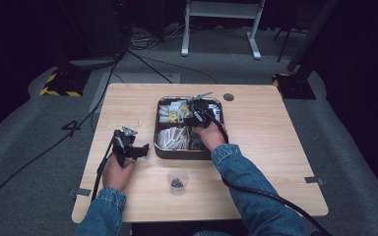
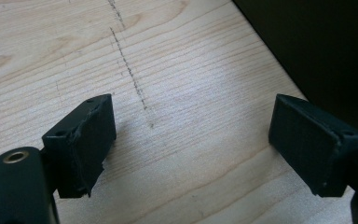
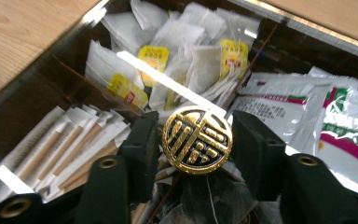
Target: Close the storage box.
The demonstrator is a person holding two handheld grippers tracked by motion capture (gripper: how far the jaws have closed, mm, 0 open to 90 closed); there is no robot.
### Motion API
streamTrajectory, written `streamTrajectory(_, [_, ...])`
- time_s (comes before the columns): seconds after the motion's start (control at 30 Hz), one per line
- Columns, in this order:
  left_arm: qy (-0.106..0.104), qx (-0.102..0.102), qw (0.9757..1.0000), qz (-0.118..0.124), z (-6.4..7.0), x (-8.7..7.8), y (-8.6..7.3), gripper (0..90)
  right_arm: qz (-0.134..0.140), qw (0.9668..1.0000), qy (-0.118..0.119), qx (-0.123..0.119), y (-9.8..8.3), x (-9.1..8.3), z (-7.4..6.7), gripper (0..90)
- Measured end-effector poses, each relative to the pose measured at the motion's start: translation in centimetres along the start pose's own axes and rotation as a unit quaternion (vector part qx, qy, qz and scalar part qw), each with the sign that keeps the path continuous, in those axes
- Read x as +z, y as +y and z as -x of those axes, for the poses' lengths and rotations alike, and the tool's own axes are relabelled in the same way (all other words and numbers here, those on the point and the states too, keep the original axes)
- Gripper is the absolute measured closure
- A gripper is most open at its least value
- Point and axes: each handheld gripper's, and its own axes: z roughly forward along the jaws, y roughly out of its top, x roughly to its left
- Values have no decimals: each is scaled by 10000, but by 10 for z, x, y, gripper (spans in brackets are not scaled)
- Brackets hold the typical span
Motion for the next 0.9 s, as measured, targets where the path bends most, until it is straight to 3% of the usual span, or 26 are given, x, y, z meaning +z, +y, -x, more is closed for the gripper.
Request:
streamTrajectory(0.6, [0, 2, 10000, 1, 0, 0, 0, 153, 591, 9978, 287, -11, 12, -58, 14, 432])
streamTrajectory(0.9, [-7, -10, 10000, 1, 0, 0, 0, 153, 867, 9958, 297, 14, -2, -95, 33, 426])
